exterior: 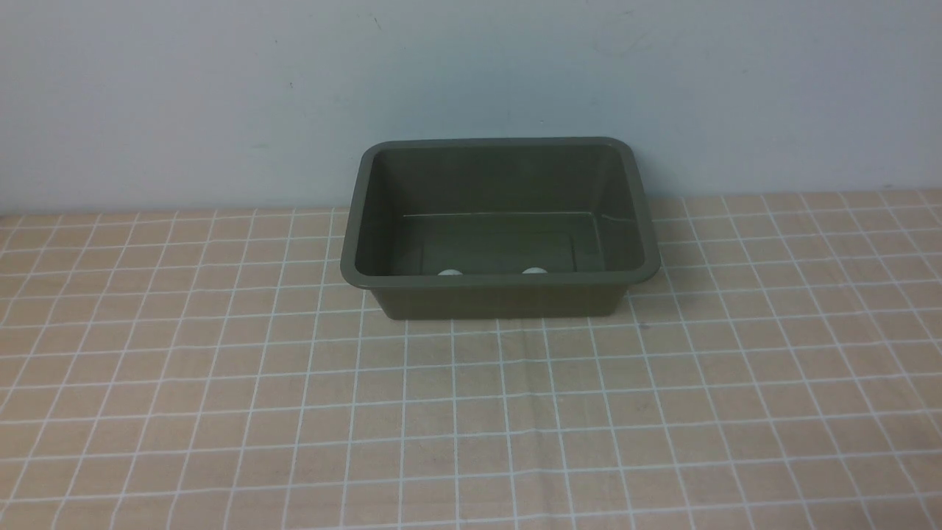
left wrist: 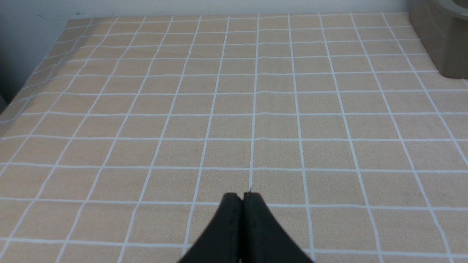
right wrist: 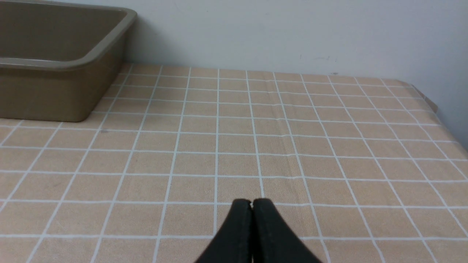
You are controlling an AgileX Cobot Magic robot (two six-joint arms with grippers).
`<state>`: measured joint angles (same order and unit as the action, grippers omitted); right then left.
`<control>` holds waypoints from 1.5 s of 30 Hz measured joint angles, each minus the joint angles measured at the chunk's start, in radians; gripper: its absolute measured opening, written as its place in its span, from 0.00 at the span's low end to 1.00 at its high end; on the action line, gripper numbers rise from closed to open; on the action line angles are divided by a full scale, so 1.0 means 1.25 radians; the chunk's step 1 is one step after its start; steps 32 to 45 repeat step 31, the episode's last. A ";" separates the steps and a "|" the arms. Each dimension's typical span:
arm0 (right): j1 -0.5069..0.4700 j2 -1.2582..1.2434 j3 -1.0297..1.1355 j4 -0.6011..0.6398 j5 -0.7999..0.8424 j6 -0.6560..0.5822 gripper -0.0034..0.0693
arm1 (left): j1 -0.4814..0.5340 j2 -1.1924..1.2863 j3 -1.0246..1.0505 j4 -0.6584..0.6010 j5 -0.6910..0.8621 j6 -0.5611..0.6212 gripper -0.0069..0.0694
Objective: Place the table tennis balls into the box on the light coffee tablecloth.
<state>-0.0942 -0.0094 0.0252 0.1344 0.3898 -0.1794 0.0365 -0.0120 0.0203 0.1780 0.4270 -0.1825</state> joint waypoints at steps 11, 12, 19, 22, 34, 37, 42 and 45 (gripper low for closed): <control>0.000 0.000 0.000 0.000 0.003 0.000 0.02 | 0.000 0.000 0.000 0.000 0.000 0.000 0.00; 0.000 0.000 0.000 0.000 0.004 0.000 0.02 | 0.000 0.000 0.000 0.000 0.000 0.000 0.00; 0.000 0.000 -0.001 0.000 0.005 -0.002 0.02 | 0.000 0.000 0.000 0.000 0.000 0.000 0.00; 0.000 0.000 -0.001 0.000 0.005 -0.003 0.02 | 0.000 0.000 0.000 0.000 0.000 0.000 0.00; 0.000 0.000 -0.002 0.000 0.009 -0.003 0.02 | 0.000 0.000 0.000 0.000 0.000 0.000 0.00; 0.000 0.000 -0.002 0.000 0.009 -0.003 0.02 | 0.000 0.000 0.000 0.000 0.000 0.000 0.00; 0.000 0.000 -0.002 0.000 0.009 -0.003 0.02 | 0.000 0.000 0.000 0.000 0.000 0.000 0.00; 0.000 0.000 -0.002 0.000 0.009 -0.003 0.02 | 0.000 0.000 0.000 0.000 0.000 0.000 0.00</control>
